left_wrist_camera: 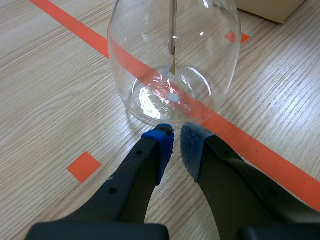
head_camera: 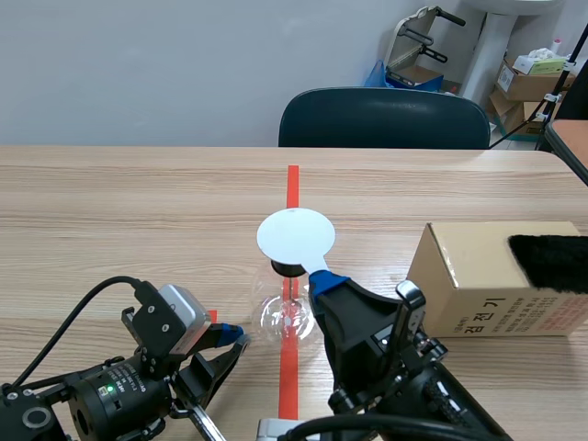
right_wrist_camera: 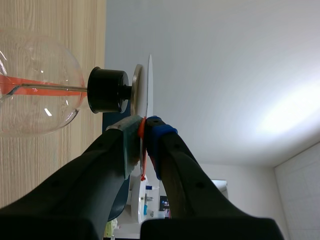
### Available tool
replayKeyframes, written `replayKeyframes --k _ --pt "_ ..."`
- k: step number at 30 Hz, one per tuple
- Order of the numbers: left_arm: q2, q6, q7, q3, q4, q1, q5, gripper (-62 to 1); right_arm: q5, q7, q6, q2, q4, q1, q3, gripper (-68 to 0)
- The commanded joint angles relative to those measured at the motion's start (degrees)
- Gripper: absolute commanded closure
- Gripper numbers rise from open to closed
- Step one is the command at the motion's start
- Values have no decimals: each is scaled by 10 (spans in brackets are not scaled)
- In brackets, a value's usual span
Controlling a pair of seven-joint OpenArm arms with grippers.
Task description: Do the electroscope experiment
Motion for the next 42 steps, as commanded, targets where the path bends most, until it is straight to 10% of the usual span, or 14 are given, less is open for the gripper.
replayKeyframes --k 1,24,42 --pt "2 -1 -8 1 5 2 -2 -85 0 0 -6 3 14 2 0 -9" --pt "2 -1 -7 1 5 2 -2 -85 0 -9 -6 3 14 2 0 -8" --pt "2 -1 -7 1 5 2 -10 -85 0 -201 -6 3 14 2 1 -9"
